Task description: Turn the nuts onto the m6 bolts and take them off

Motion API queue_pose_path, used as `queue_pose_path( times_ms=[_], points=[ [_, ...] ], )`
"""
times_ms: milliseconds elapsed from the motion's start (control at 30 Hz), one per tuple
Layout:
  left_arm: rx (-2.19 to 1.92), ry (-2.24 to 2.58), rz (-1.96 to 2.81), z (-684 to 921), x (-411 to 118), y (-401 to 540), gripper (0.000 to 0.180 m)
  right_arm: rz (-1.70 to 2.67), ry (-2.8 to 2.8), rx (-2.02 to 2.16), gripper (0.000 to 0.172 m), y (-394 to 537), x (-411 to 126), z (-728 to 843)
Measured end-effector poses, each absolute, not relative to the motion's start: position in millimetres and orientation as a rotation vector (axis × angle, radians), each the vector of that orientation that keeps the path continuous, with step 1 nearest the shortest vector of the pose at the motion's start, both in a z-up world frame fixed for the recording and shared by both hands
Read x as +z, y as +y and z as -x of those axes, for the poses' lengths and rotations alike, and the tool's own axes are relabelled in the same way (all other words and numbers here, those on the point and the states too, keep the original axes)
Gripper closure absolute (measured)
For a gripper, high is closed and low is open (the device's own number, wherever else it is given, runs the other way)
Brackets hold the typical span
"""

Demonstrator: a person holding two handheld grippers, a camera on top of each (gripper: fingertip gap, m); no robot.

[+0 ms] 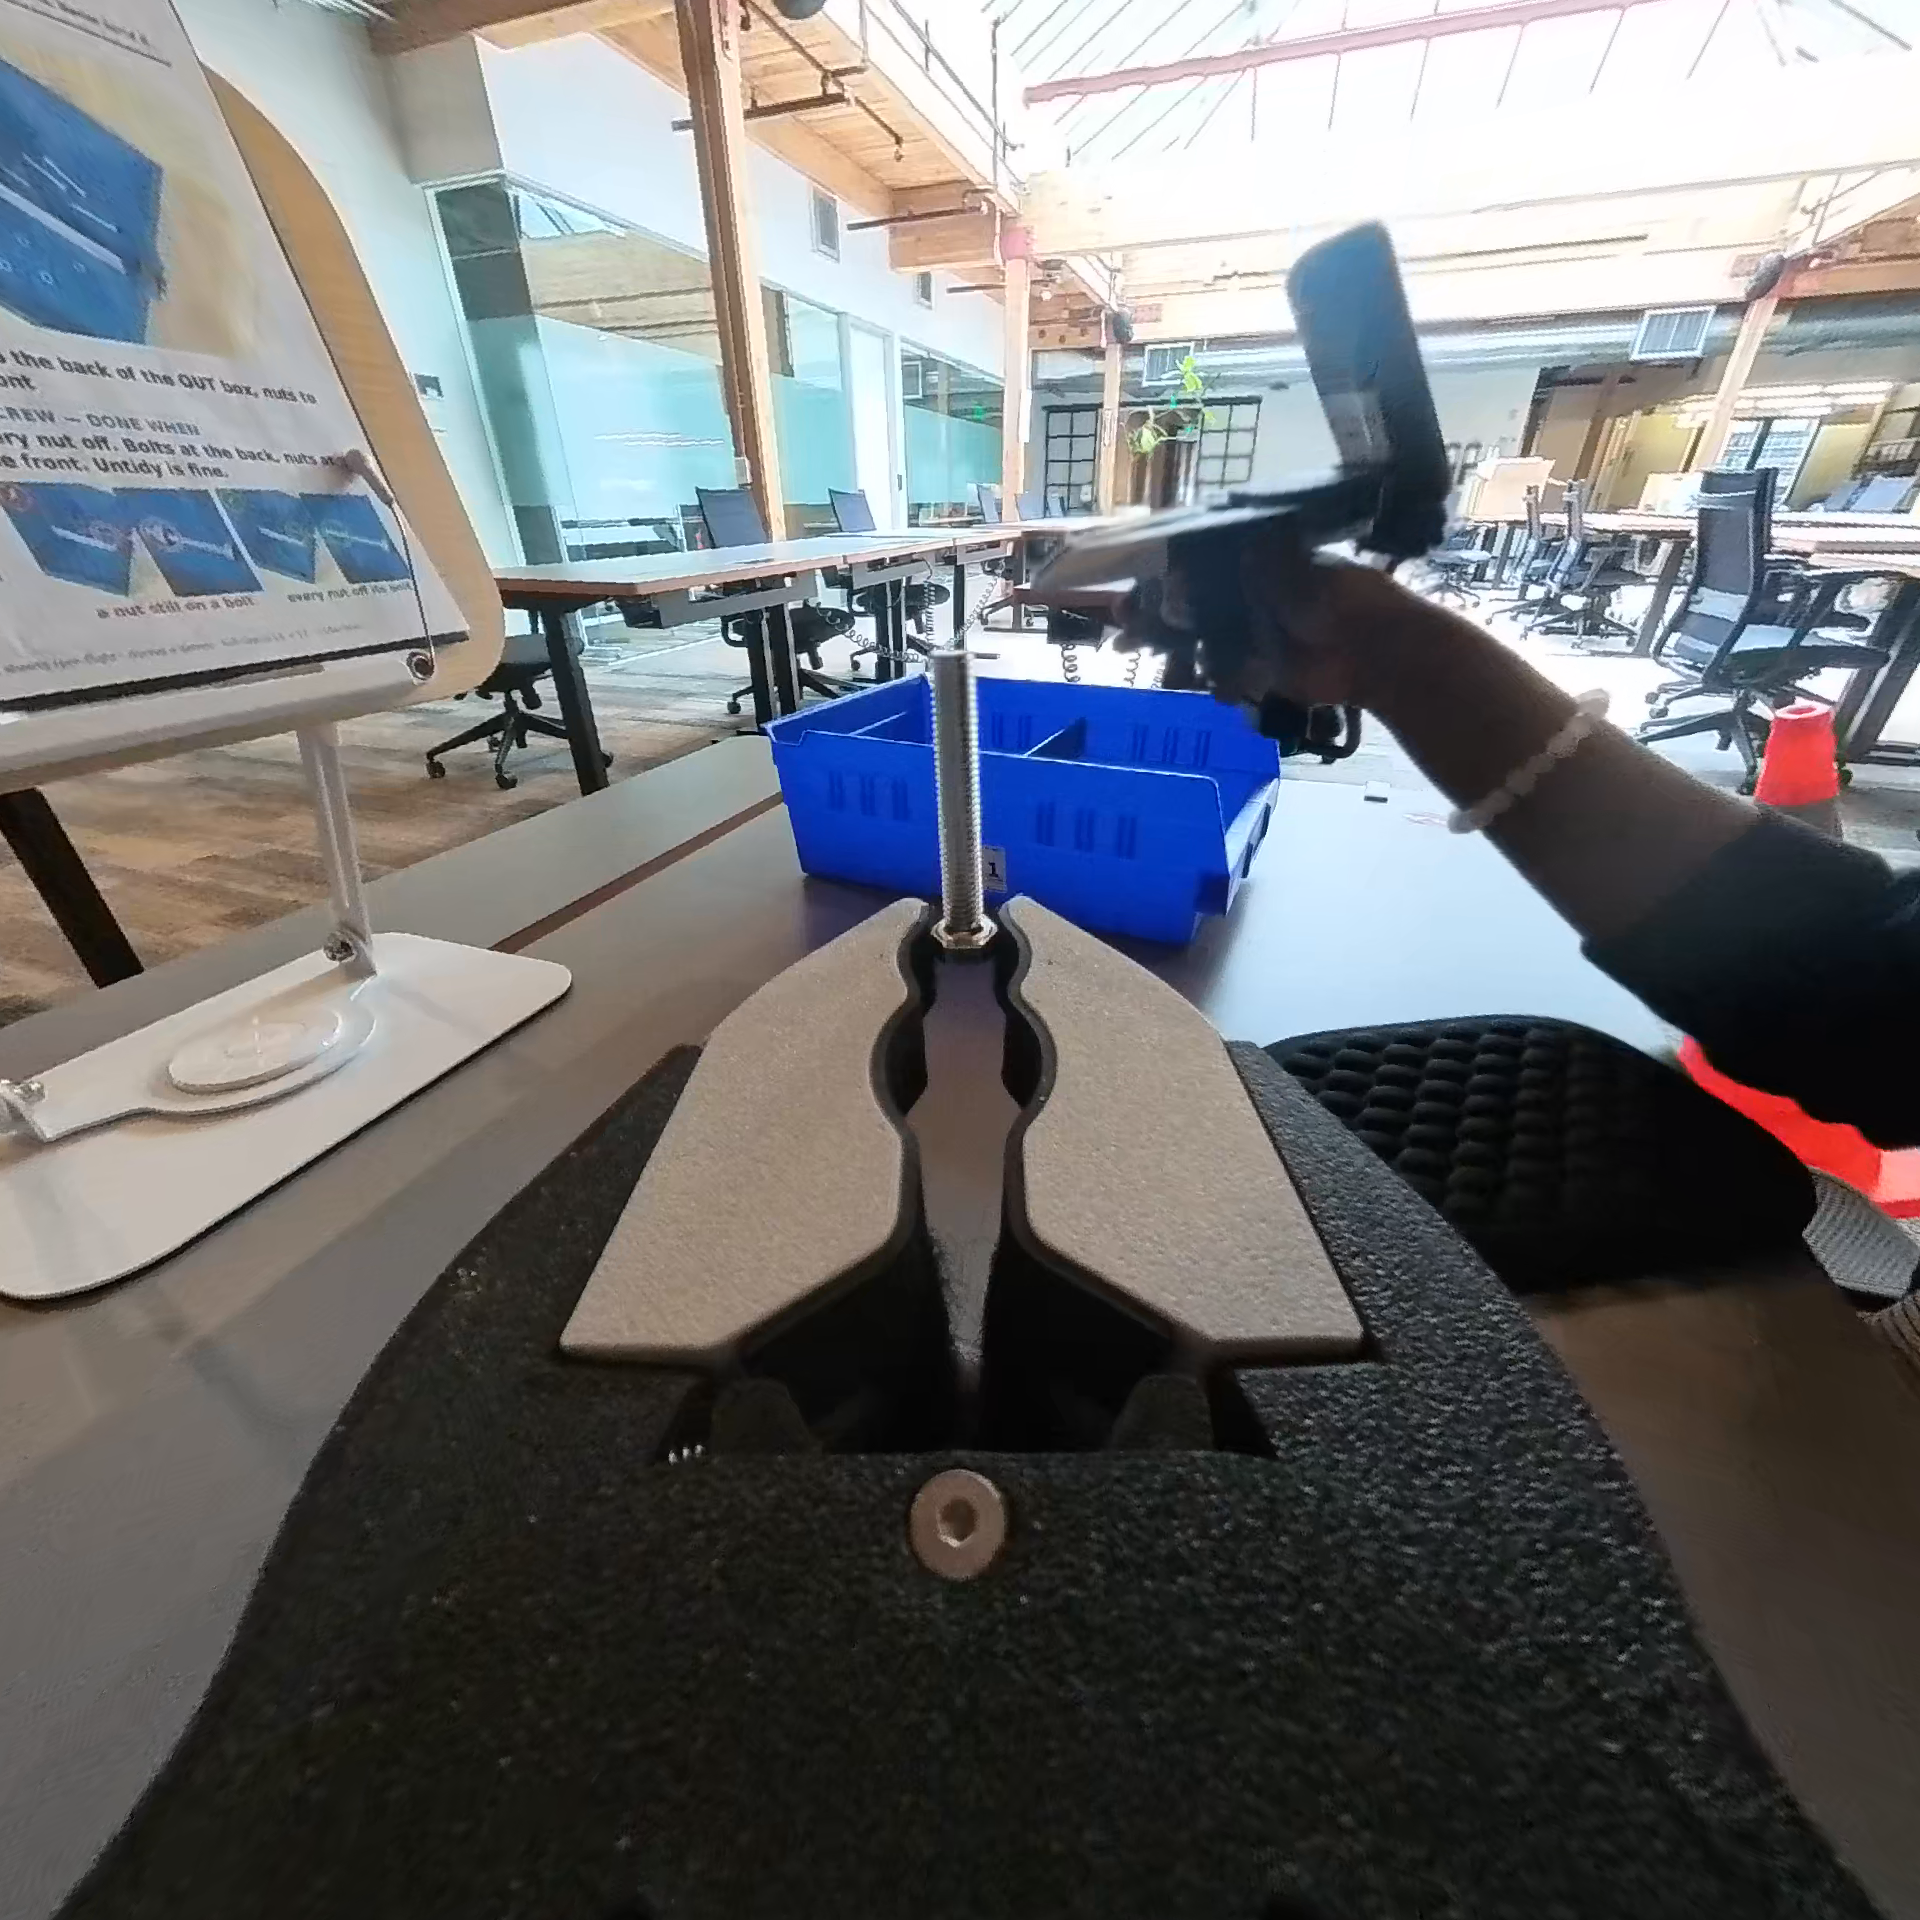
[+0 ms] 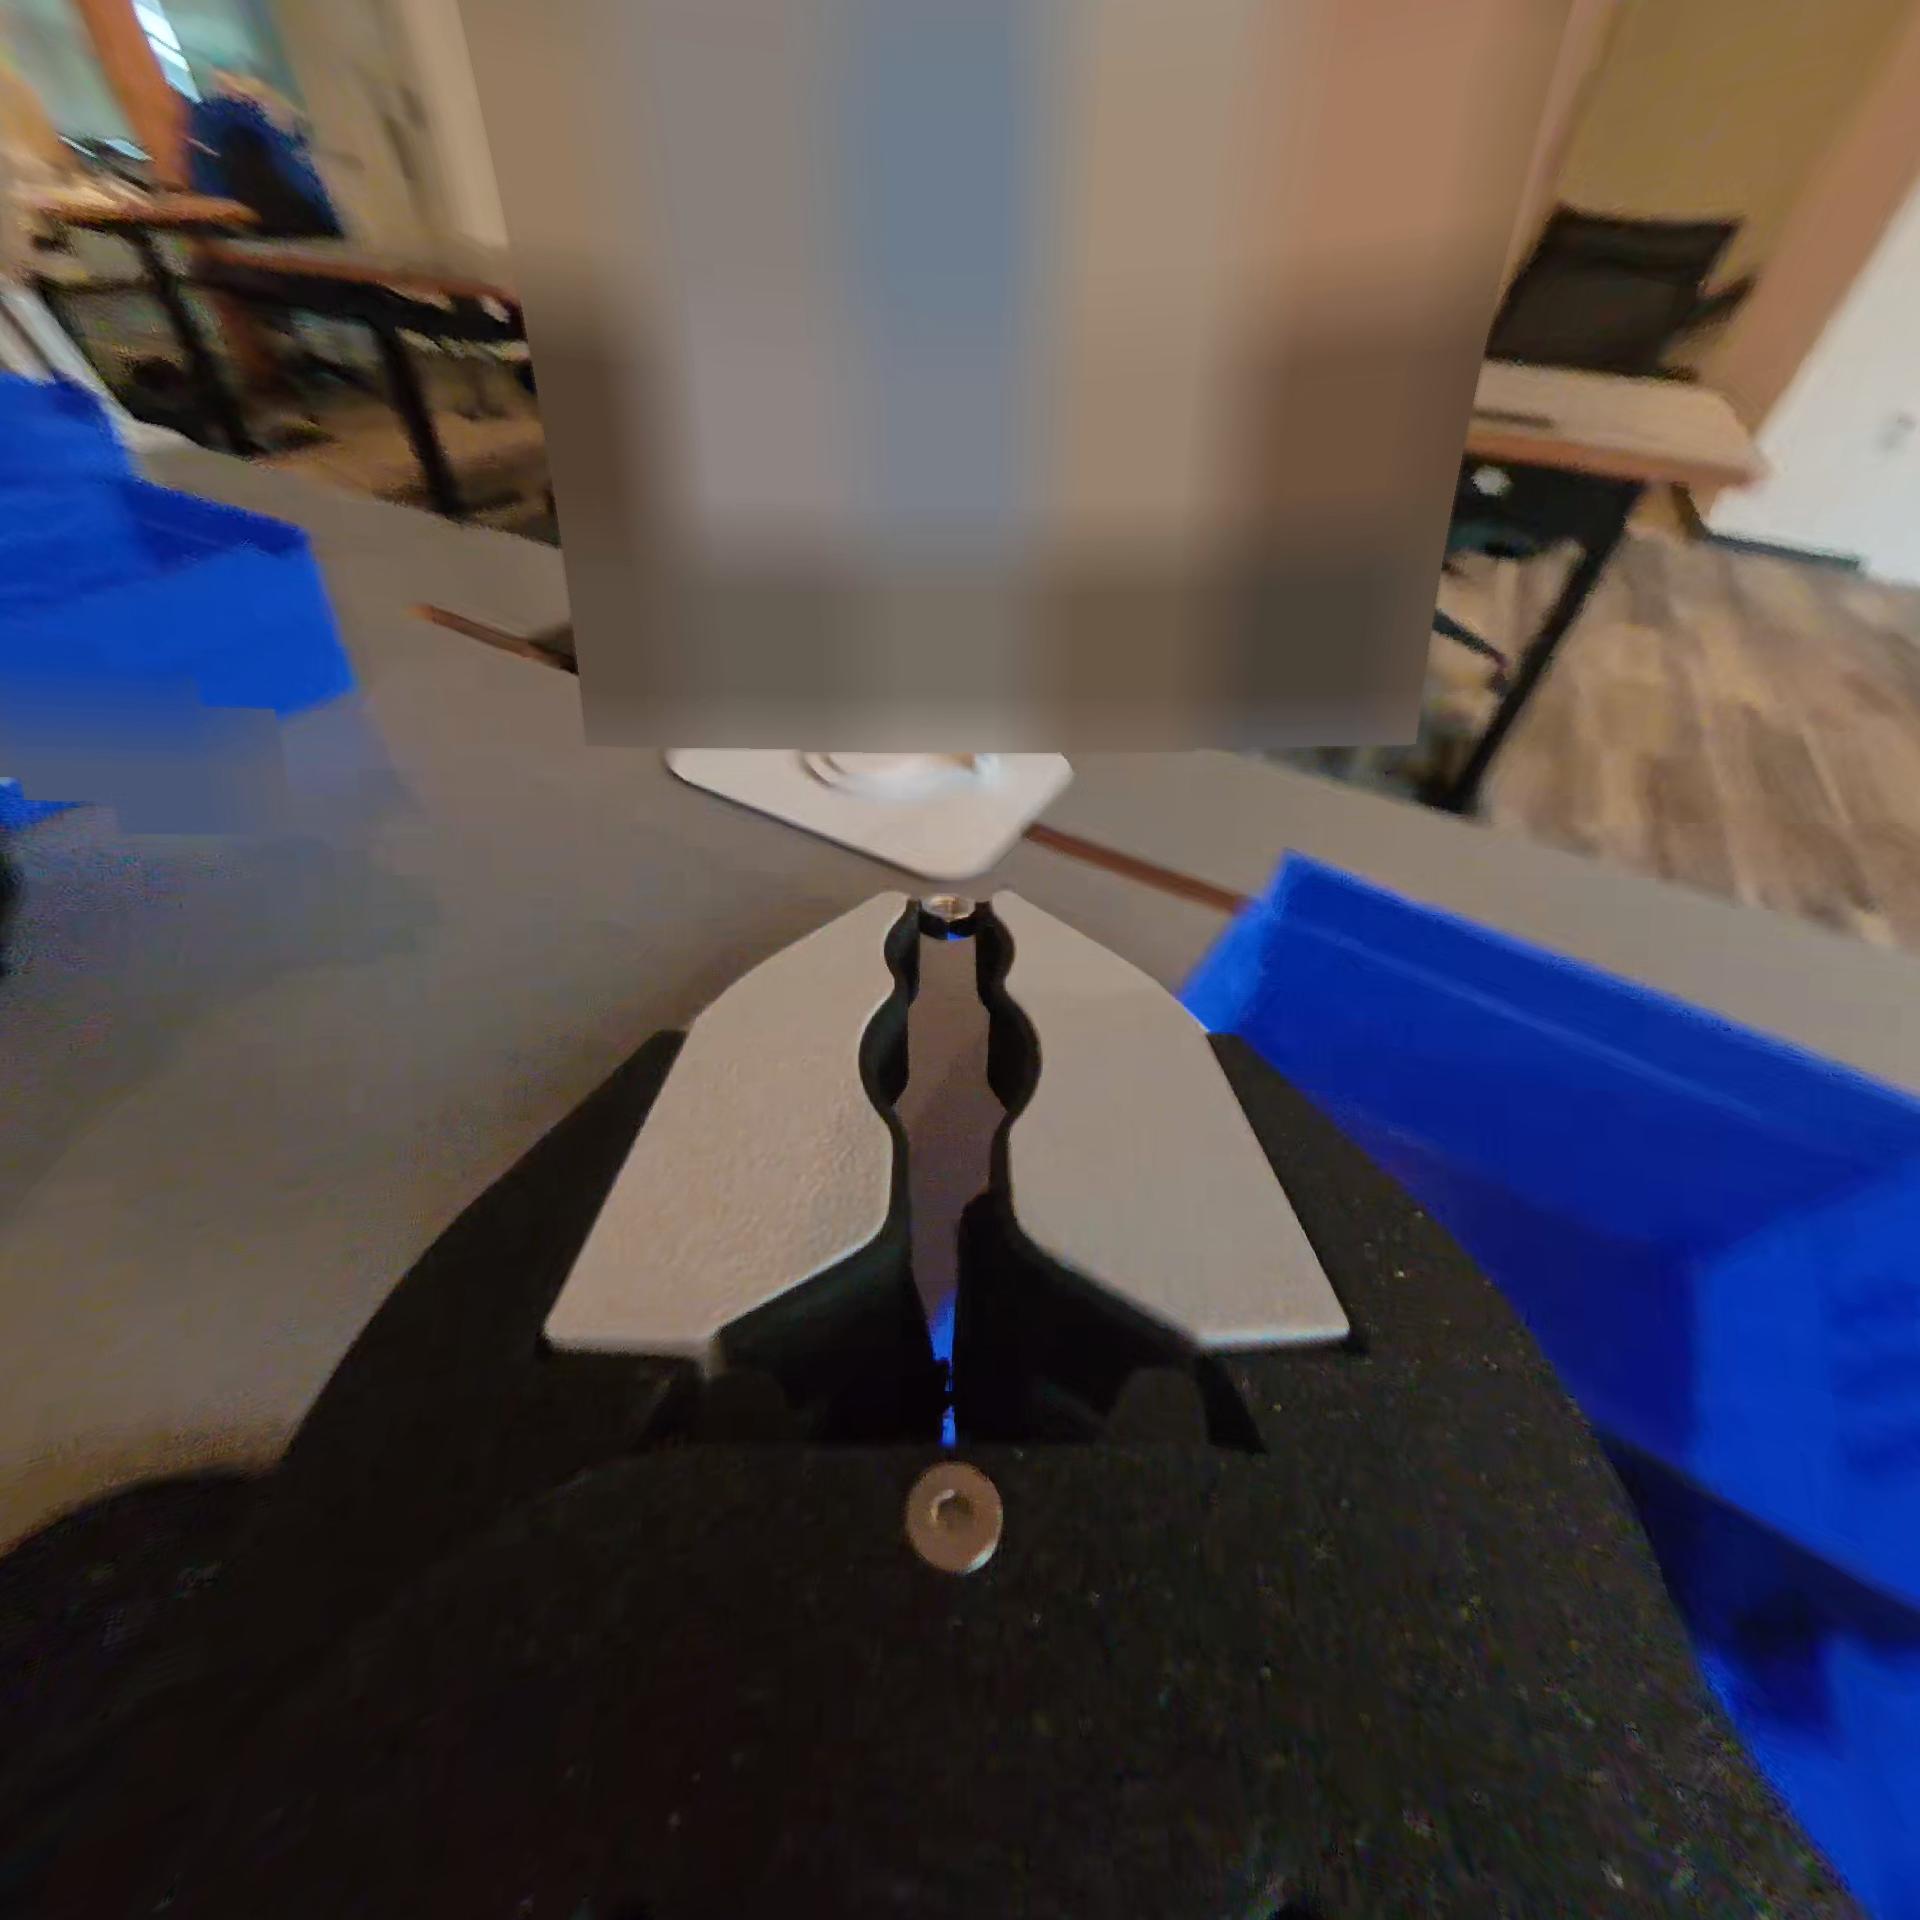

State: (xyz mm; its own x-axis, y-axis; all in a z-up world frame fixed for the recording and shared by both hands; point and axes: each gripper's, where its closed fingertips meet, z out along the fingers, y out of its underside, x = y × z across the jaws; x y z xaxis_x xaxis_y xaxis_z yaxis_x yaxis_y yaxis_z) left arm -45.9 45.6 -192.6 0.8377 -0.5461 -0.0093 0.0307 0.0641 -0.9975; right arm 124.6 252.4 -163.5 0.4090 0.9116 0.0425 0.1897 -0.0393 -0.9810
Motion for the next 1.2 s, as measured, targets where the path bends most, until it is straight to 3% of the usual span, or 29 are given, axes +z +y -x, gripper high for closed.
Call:
queue_pose_path(
  times_ms=[400, 667, 1200],
  points=[
    [-0.453, 0.453, 1.451, 43, -192, 45, 0.171, 2.186, -1.119, 0.325, 0.162, 298, -314, -229],
    [-0.451, 0.464, 1.46, 42, -194, 45, 0.171, 2.377, -1.264, 0.195, 0.162, 298, -345, -235],
    [-0.458, 0.474, 1.463, 40, -195, 45, 0.171, 2.429, -1.269, 0.179, 0.162, 297, -351, -238]
  ],
)
